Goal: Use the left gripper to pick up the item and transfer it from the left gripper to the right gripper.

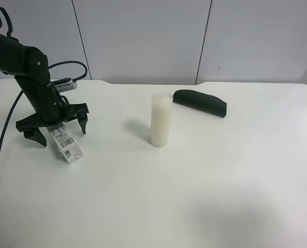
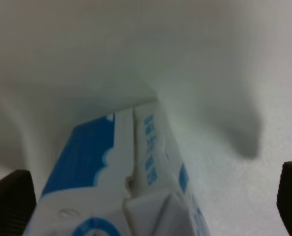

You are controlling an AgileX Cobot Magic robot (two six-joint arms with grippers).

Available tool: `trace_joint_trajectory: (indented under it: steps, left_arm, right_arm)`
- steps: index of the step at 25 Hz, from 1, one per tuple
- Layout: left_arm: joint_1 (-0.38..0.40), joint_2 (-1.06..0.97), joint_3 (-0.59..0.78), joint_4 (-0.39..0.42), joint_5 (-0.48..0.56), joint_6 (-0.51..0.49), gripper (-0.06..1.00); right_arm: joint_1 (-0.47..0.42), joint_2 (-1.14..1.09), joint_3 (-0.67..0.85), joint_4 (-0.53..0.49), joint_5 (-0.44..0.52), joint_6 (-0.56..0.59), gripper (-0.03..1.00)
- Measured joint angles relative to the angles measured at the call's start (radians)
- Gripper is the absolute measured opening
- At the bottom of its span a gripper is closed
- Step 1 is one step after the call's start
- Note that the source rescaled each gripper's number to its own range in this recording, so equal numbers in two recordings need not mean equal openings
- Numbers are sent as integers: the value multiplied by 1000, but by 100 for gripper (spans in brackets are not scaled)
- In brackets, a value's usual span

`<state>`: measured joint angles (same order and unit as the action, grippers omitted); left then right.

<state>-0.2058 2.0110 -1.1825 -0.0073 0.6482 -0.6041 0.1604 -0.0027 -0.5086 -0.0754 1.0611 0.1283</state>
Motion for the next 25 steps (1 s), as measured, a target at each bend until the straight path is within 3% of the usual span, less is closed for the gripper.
trace_joint_trajectory:
  steps: [3,9,17,25]
  left_arm:
    - [1,1,0,7,-3,0,90]
    - [20,1,0,17,-7,0,49]
    - [27,1,0,25,-18,-2,1]
    - [27,1,0,25,-18,-3,0]
  right_arm:
    - [0,0,0,0,0,0,100]
    - [0,0,0,0,0,0,100]
    - [0,0,0,0,0,0,100]
    - [0,0,0,0,0,0,100]
